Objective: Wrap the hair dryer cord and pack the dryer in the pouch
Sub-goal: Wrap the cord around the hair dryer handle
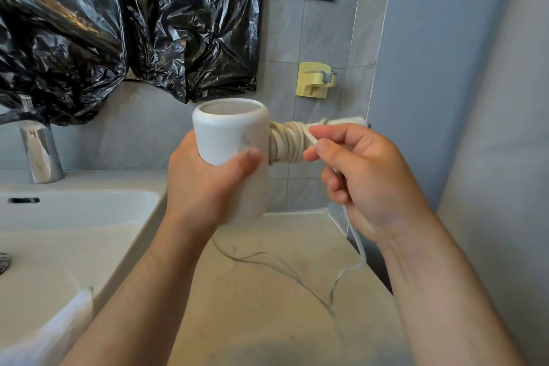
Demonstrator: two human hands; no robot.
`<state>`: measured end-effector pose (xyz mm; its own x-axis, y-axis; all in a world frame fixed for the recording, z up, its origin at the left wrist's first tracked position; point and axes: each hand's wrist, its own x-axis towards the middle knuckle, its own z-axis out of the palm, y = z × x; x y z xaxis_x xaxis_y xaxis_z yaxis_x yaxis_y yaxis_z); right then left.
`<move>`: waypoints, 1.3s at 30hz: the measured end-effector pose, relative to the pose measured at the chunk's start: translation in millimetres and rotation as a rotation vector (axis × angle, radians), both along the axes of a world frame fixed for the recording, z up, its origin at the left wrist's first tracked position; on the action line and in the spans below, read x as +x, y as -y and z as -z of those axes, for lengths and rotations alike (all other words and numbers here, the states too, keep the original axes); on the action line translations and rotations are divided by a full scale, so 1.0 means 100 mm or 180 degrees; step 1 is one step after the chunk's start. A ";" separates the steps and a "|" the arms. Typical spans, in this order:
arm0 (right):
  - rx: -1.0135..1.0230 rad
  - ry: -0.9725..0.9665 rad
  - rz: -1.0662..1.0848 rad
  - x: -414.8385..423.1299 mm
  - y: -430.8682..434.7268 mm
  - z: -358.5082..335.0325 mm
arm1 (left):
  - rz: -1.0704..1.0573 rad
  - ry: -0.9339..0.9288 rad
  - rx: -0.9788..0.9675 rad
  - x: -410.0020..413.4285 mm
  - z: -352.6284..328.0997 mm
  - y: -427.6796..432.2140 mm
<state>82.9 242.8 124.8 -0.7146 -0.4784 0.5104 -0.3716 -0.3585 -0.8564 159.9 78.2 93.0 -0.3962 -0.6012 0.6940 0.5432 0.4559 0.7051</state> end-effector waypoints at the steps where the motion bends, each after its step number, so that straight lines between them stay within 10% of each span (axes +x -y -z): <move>1: -0.0052 0.0045 -0.0126 0.01 0.01 0.01 | 0.0170 -0.0092 0.0289 0.00 -0.01 0.00; 7: 0.0193 0.0187 -0.1013 -0.06 0.04 0.09 | 0.1512 -0.0360 0.1330 0.06 -0.07 0.00; 18: 0.0456 0.0219 -0.1879 -0.45 -0.03 0.25 | 0.3158 0.0830 0.0754 0.15 0.03 0.28; 31: 0.2352 -0.1017 0.0632 -0.30 0.03 0.19 | 0.0210 0.1881 -0.1146 0.20 -0.12 0.17; 39: 0.0909 -0.0421 0.0926 -0.14 0.17 0.15 | -0.0726 0.0900 -0.0858 0.11 -0.07 0.12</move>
